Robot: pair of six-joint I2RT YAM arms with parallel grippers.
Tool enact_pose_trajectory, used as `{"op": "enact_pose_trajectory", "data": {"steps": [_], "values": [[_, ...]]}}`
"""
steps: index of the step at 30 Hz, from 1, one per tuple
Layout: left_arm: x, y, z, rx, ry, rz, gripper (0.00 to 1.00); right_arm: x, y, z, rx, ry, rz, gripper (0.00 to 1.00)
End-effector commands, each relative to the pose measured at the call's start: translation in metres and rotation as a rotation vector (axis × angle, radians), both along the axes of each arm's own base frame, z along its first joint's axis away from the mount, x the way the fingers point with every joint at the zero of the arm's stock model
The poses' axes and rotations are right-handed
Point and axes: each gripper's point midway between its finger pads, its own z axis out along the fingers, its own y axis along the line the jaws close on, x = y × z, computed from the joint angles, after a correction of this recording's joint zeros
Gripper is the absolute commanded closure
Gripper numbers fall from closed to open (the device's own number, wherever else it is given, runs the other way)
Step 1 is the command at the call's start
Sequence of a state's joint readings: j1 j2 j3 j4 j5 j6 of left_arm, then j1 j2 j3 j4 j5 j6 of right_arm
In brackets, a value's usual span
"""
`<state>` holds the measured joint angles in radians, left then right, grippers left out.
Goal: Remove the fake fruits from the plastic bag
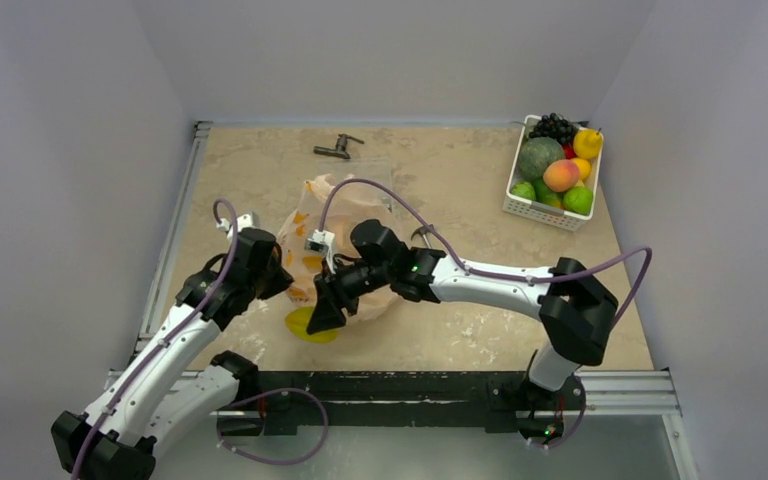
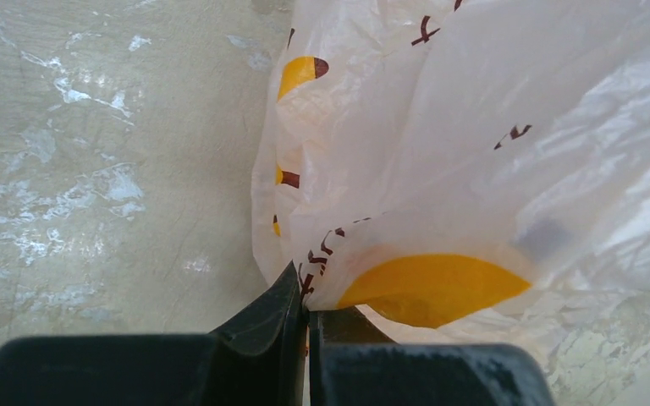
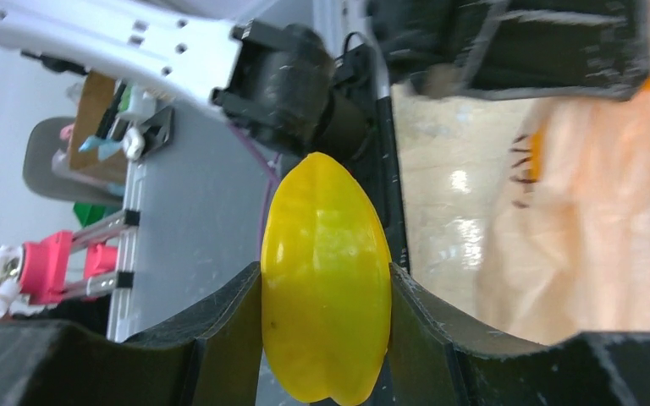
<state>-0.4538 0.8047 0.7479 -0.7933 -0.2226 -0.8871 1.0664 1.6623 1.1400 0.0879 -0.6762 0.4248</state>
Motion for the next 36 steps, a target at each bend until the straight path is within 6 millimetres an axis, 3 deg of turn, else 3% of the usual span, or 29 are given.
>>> {"op": "enact_pose_trajectory", "data": {"steps": [1,7,9,12,14,16,20,25,28,30,36], "values": [[0.004,0.015,-0.005,0.053,0.018,0.085,1.00,-0.035,-0.009,0.059,0.139,-0.087,0.151,0.94],[0.014,0.040,0.000,0.139,0.012,0.213,1.00,-0.051,-0.028,0.115,0.274,-0.188,0.221,0.95],[0.015,0.049,0.007,0.165,0.003,0.237,1.00,-0.036,-0.033,0.135,0.294,-0.243,0.104,0.99],[0.014,0.059,0.017,0.196,-0.005,0.271,0.99,0.004,-0.049,0.163,0.295,-0.346,-0.132,1.00],[0.012,0.060,0.022,0.203,-0.008,0.266,0.79,0.031,-0.066,0.182,0.320,-0.382,-0.271,1.00],[0.009,0.060,0.027,0.203,-0.007,0.248,0.53,0.070,-0.089,0.192,0.297,-0.407,-0.443,1.00],[0.001,0.054,0.042,0.175,-0.030,0.174,0.33,0.163,-0.168,0.196,0.188,-0.466,-0.874,0.99],[-0.012,0.052,0.067,0.164,-0.088,0.076,0.13,0.256,-0.281,0.188,0.004,-0.550,-1.322,0.98],[-0.021,0.047,0.083,0.151,-0.135,-0.006,0.08,0.301,-0.343,0.171,-0.095,-0.563,-1.491,0.98],[-0.027,0.034,0.093,0.111,-0.165,-0.099,0.06,0.328,-0.384,0.158,-0.170,-0.574,-1.597,0.97],[-0.050,-0.008,0.111,-0.037,-0.227,-0.371,0.03,0.395,-0.484,0.112,-0.262,-0.468,-1.738,0.96]]}}
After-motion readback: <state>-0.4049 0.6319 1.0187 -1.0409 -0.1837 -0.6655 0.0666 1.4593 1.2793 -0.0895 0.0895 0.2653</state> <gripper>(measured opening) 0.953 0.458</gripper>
